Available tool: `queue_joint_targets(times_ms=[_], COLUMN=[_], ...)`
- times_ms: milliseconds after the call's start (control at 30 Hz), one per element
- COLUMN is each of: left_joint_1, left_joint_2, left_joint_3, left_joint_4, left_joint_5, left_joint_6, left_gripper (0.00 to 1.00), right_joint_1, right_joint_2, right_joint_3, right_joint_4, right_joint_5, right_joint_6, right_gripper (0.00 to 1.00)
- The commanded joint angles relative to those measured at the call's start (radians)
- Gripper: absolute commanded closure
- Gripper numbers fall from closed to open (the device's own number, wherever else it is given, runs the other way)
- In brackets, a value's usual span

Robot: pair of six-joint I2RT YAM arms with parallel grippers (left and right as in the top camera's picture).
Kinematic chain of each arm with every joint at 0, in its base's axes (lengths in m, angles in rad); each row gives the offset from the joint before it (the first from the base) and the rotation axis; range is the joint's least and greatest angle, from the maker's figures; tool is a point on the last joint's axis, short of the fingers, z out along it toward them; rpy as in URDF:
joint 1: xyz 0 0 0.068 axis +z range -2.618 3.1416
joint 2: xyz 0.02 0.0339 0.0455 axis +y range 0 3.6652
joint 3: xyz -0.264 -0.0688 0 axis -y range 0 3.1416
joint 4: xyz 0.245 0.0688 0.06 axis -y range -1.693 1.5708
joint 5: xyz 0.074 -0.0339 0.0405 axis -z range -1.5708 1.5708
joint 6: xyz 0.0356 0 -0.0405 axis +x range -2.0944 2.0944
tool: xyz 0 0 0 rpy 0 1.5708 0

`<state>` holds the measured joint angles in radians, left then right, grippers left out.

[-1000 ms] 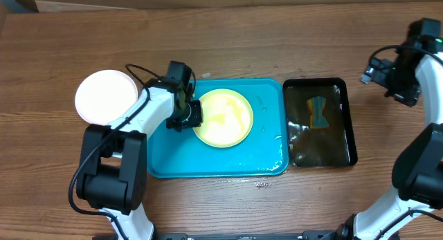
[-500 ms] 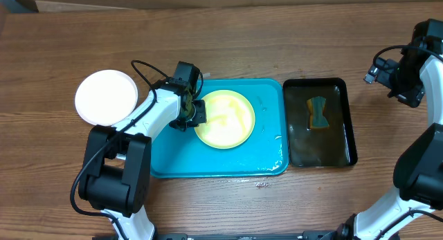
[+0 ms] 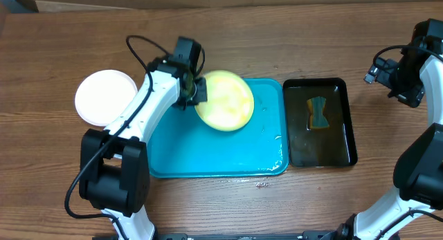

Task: Clean dirty plates on tray and stack at the side
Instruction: 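Lift the yellow plate off the tray with the left gripper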

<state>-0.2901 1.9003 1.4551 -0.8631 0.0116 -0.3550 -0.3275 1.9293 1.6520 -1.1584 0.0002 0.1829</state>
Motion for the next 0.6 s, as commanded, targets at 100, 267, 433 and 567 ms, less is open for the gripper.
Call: queue_joint_targets(times_ms=[100,267,433,567], left_joint_1=[-0.052,-0.131,-0.269,-0.390], left_joint_2=[-0.018,-0.018,-0.018,-0.017], left_joint_3=[0.148,0.230,0.263,0.263], left_joint_4=[-0.035,-0.035,0.043,0.096], left_joint_5=[-0.019,-0.034,-0.199,-0.329], left_joint_6=[0.031,0.035,0.035,0.048], left_gripper=[0.96,0.96,0.96,0.96], right_joint_1=[-0.003,-0.003,-0.003,-0.003], right_joint_2=[-0.007,-0.007,-0.007,-0.007], right_joint_3=[0.016,0.016,0.016,0.016], right_joint_4=[0.005,0.005,0.005,0.005], right_joint_5=[-0.001,-0.001,-0.001,-0.001], right_joint_6=[0.004,0.004,0.004,0.004], right_gripper=[0.00,0.00,0.00,0.00])
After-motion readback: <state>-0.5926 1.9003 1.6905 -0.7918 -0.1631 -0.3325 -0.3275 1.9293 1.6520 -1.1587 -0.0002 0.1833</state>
